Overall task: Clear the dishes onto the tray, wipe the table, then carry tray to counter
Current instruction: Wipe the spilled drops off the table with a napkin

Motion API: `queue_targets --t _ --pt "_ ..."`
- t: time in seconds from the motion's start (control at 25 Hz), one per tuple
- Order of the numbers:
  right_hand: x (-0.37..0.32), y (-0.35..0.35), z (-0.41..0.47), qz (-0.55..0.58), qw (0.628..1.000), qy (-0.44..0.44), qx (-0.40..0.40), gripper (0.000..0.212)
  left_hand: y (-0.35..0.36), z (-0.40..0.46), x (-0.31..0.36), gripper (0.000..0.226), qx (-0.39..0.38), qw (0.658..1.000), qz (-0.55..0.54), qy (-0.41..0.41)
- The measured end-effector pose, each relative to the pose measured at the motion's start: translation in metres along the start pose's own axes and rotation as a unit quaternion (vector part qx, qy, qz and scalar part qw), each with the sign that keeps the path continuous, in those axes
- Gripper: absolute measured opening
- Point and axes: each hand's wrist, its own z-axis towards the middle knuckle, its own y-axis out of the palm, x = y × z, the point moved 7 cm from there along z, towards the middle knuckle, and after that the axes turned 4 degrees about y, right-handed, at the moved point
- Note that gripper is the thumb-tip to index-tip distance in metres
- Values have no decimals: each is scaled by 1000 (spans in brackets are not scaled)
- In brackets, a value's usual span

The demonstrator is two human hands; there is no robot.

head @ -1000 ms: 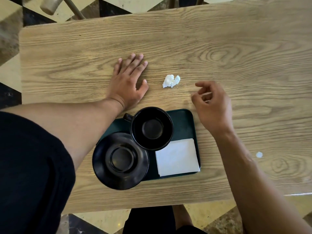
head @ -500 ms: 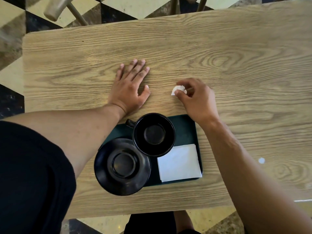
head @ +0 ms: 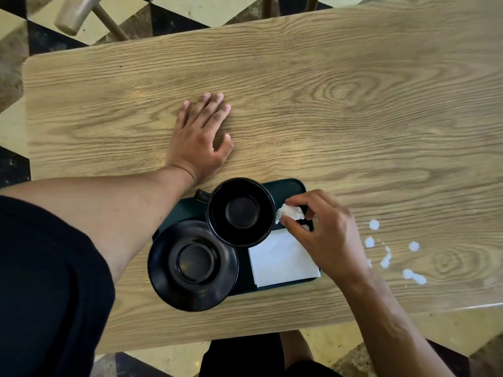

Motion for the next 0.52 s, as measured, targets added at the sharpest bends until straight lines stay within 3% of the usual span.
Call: queue_targets --t 0.4,0.52 --pt "5 7 -6 -14 1000 10 -9 44 -1 1 -1 63 -6 1000 -1 -4" --pt "5 -6 -18 -1 999 24 48 26 -1 1 -2 63 -6 1000 -2 -3"
